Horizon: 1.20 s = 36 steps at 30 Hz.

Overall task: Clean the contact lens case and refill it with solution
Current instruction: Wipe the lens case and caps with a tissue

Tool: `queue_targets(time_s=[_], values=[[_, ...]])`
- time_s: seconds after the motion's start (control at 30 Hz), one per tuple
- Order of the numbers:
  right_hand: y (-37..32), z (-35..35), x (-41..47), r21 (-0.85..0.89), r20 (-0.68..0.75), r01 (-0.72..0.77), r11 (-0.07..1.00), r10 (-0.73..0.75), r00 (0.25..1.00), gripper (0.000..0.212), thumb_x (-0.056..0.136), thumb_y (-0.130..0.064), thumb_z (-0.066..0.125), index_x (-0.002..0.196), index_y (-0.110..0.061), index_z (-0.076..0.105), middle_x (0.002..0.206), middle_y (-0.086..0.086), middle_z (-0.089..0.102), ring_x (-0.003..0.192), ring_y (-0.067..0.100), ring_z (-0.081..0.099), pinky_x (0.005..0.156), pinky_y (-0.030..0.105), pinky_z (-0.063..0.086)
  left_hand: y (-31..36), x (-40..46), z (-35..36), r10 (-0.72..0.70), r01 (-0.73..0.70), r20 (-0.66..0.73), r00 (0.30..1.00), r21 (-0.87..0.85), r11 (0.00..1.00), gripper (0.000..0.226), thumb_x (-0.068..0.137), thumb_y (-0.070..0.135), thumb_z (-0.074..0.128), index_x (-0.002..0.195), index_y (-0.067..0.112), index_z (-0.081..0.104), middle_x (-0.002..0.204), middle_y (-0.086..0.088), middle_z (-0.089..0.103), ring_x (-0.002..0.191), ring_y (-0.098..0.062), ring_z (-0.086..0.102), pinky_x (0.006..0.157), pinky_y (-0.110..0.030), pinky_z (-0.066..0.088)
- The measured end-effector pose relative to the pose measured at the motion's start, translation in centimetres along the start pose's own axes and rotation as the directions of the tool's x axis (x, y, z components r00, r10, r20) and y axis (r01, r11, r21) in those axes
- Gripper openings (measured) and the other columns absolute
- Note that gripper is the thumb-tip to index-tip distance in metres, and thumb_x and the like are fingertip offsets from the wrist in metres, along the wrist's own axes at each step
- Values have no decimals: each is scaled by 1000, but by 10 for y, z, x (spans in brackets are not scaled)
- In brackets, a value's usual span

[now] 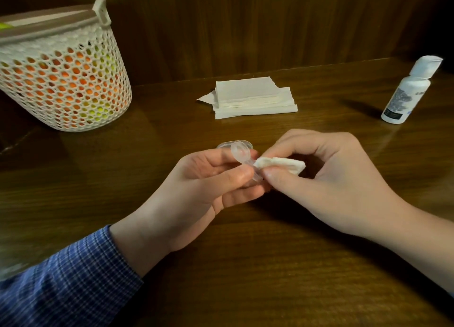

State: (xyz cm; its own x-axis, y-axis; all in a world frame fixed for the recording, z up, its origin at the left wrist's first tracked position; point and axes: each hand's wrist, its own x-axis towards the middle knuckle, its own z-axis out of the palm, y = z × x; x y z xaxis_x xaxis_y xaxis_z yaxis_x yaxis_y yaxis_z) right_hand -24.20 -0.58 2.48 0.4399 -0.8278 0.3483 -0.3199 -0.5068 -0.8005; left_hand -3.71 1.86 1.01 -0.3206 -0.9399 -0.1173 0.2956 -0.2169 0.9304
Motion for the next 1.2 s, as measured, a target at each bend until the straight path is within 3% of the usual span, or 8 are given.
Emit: queue_targets(time_s=[0.23,0.43,0.57,0.7,0.8,1.0,1.1,1.2], values=[[1,0,2,202,167,-189,961,157,973,12,84,-33,72,83,-28,84,79,-8,73,76,5,65,67,23,54,-5,-2,0,259,-232,-70,963,269,935,28,77,14,73,104,7,78,113,-8,77,100,-24,77,75,-24,62],[5,0,9,575,506,-655,490,415,756,19,76,-18,77,91,-10,83,78,3,72,67,8,64,54,20,50,-6,-5,4,432,-376,4,902,498,781,27,82,7,72,109,10,73,104,-3,80,89,-17,79,73,-21,62],[9,-1,8,597,541,-673,437,400,740,18,75,-15,80,92,-11,83,79,3,71,66,8,63,54,20,50,-7,-6,6,481,-396,13,876,588,705,31,82,10,74,113,6,73,107,-5,79,90,-19,79,73,-25,63],[8,-4,7,469,426,-488,736,295,855,16,79,-25,75,86,-14,83,79,2,72,71,8,63,65,24,49,-3,-4,4,307,-225,-95,947,484,845,30,75,23,77,104,12,79,100,-8,80,86,-20,78,75,-27,63],[10,-8,3,155,277,-64,986,19,961,12,90,-27,71,86,-26,82,82,-6,69,78,8,64,68,23,51,-1,0,-4,16,-1,-70,997,198,980,32,78,23,80,103,3,79,103,-13,77,86,-18,73,76,-26,62],[14,-13,3,-219,380,514,829,-413,828,15,95,-11,66,102,-15,79,92,0,60,82,14,57,68,24,46,6,-1,-16,-261,264,243,934,21,964,21,93,15,68,109,3,74,97,-12,71,86,-14,68,77,-21,57],[15,-15,3,-277,399,591,757,-469,788,16,95,-10,67,104,-15,78,94,-1,58,84,13,54,72,23,43,11,1,-18,-333,348,356,873,21,937,22,94,21,71,109,7,75,97,-9,70,86,-11,65,79,-19,57],[16,-13,1,-233,354,573,786,-480,803,15,96,-16,69,107,-16,79,93,1,62,84,13,57,72,23,45,12,3,-20,-364,405,360,859,-44,913,41,94,20,70,130,1,63,102,-11,66,87,-13,62,77,-19,58]])
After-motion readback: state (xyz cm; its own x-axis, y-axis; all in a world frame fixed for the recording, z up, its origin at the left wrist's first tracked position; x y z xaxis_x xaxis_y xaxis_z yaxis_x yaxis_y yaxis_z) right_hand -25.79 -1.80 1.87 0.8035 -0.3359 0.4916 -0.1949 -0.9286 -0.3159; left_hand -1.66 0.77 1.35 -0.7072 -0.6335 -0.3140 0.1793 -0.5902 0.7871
